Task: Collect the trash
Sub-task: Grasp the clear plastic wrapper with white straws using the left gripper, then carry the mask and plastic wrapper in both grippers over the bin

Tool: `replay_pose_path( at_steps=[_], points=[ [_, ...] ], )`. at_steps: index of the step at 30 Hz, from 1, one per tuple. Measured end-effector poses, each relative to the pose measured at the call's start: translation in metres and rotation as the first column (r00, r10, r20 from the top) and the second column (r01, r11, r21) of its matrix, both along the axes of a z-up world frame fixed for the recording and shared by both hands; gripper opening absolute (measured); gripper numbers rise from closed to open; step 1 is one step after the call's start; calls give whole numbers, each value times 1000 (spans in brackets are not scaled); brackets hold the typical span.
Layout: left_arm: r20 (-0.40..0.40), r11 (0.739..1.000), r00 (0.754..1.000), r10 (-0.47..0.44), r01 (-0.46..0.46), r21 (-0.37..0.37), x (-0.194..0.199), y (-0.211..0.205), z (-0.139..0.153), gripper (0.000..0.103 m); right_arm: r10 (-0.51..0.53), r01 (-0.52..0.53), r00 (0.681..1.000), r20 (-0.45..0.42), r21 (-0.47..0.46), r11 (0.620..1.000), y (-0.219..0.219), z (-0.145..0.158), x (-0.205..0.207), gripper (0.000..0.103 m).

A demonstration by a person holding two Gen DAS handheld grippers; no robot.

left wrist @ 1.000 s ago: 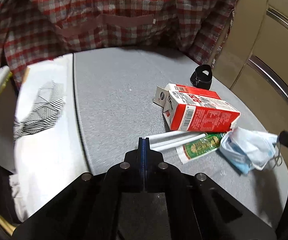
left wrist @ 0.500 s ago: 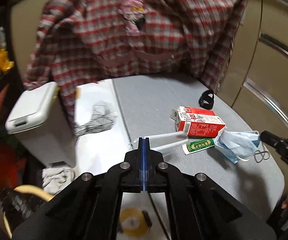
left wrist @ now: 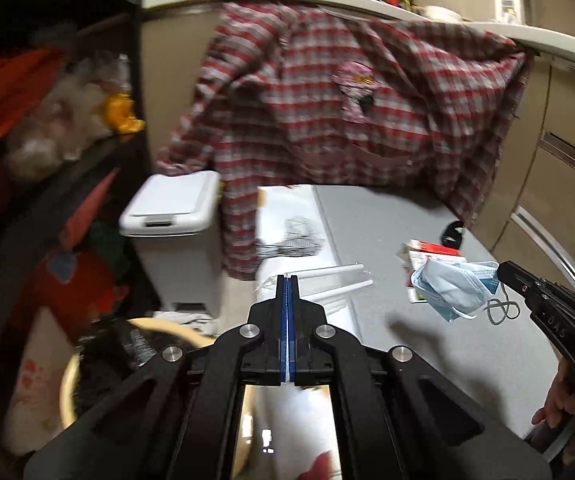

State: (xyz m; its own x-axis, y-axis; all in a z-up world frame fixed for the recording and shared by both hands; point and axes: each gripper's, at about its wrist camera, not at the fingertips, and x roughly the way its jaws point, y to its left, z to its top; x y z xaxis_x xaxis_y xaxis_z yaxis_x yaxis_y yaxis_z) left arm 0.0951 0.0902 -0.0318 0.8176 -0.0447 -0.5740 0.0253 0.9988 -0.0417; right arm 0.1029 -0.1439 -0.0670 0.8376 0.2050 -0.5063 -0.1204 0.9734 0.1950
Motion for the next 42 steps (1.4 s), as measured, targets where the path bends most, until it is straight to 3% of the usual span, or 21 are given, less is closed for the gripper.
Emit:
replay_pose_path(
  at_steps=[6, 12, 20, 31, 42],
  points=[
    [29, 988, 988, 154, -154, 10, -32, 41, 5, 0, 135, -135, 991, 14, -20, 991, 62, 7, -9, 2],
    [18, 960, 960, 278, -277, -33, -55, 84, 1, 0, 249, -248, 969, 12, -27, 968, 116, 7, -17, 2],
    [28, 914, 913, 407, -407, -13, -80, 125, -13, 0, 368, -368, 930, -12, -31, 929, 181, -1, -28, 2],
    [5, 868, 868, 497, -497, 7, -85, 156, -28, 0, 439, -440, 898, -36, -43, 897, 237, -14, -32, 2],
    [-16, 833, 833, 553, -552, 16, -80, 168, -39, 0, 454, -456, 889, -54, -42, 889, 258, -24, -24, 2]
  ],
)
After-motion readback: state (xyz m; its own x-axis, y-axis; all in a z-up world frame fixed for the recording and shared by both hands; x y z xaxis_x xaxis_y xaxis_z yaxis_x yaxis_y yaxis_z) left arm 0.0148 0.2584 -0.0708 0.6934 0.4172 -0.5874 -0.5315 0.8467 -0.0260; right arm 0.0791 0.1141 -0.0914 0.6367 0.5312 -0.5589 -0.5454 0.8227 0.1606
